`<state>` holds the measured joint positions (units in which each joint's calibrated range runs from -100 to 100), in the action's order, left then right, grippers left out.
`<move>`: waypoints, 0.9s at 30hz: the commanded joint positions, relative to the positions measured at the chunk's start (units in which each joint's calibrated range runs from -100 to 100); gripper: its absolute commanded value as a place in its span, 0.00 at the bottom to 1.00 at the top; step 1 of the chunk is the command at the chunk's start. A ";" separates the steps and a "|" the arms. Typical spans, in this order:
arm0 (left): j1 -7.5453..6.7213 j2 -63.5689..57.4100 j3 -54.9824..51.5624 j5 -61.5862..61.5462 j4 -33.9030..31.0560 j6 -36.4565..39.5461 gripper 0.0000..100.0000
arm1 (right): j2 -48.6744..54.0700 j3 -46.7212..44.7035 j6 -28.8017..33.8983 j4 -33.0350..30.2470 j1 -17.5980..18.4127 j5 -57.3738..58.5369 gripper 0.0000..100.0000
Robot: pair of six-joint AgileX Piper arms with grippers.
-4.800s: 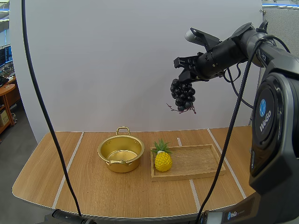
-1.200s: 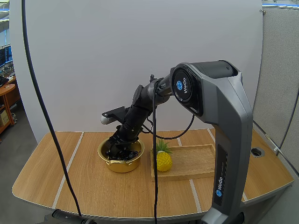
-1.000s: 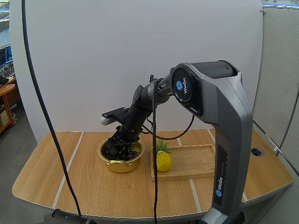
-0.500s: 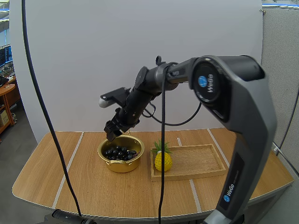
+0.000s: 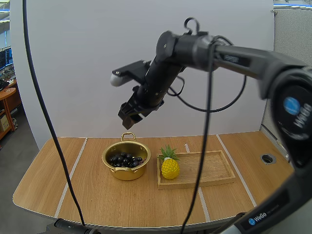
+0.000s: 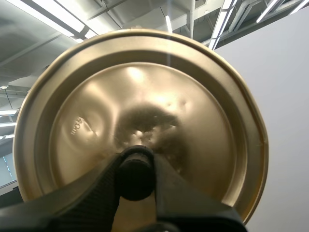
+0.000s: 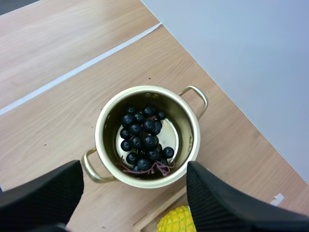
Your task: Open the pot, put the grape inside, and close it
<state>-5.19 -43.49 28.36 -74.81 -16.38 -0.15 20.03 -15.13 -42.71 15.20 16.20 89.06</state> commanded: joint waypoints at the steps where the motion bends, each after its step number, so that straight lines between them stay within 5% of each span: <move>1: -0.11 -0.27 0.17 2.03 -0.44 0.43 0.00 | 9.92 0.28 2.31 -1.98 0.04 9.63 1.00; 17: -0.11 -0.27 0.17 2.03 -0.44 0.43 0.00 | 30.38 -1.01 5.10 -9.31 0.04 10.94 1.00; 27: -0.11 -0.27 0.17 2.03 -0.44 0.43 0.00 | 42.42 -17.75 6.63 -9.73 -1.66 10.94 1.00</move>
<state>-5.19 -43.49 28.36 -74.81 -16.38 -0.15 56.46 -23.72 -36.80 4.70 16.20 99.74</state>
